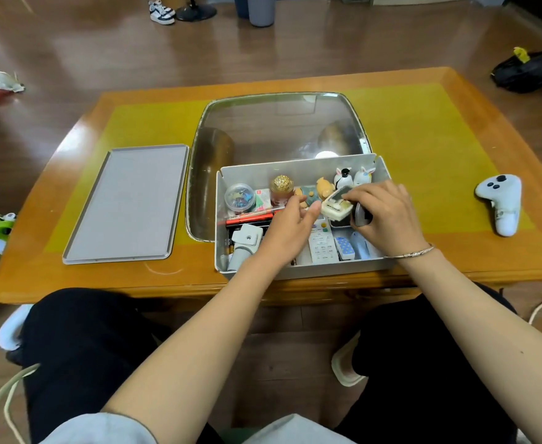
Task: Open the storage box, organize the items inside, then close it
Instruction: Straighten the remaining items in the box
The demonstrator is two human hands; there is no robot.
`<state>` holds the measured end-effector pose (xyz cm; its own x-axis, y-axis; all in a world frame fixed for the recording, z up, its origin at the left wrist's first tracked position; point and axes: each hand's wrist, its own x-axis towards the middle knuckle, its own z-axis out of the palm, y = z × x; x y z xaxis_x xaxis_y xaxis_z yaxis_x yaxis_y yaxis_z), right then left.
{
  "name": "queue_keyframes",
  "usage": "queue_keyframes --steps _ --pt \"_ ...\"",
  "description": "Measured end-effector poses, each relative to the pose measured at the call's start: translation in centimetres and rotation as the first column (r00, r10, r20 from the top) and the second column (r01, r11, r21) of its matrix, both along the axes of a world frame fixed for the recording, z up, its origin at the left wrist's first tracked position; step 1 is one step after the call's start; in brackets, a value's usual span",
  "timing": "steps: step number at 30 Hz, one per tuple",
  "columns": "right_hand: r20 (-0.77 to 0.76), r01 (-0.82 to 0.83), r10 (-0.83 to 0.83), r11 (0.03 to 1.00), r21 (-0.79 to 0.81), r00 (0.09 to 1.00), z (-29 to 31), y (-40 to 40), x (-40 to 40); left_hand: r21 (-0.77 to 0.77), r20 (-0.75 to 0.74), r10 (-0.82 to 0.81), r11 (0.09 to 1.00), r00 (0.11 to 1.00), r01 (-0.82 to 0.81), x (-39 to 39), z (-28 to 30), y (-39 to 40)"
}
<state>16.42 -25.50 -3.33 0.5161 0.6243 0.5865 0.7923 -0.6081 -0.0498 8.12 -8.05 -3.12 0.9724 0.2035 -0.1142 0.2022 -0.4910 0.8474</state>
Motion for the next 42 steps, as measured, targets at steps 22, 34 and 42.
queue_keyframes --steps 22,34,42 --pt "-0.433 -0.003 -0.435 0.703 -0.711 0.789 1.1 3.9 0.5 -0.211 0.197 0.342 0.930 0.919 -0.301 -2.5 -0.4 3.5" --pt "-0.536 0.053 -0.563 0.719 -0.693 0.628 1.1 4.8 1.2 -0.184 0.231 0.372 0.924 0.899 -0.335 -3.5 -0.9 4.4" --pt "-0.583 0.234 -0.502 0.849 -0.474 0.639 3.5 3.1 3.0 -0.176 0.282 0.403 0.914 0.871 -0.366 -3.9 -0.9 5.2"
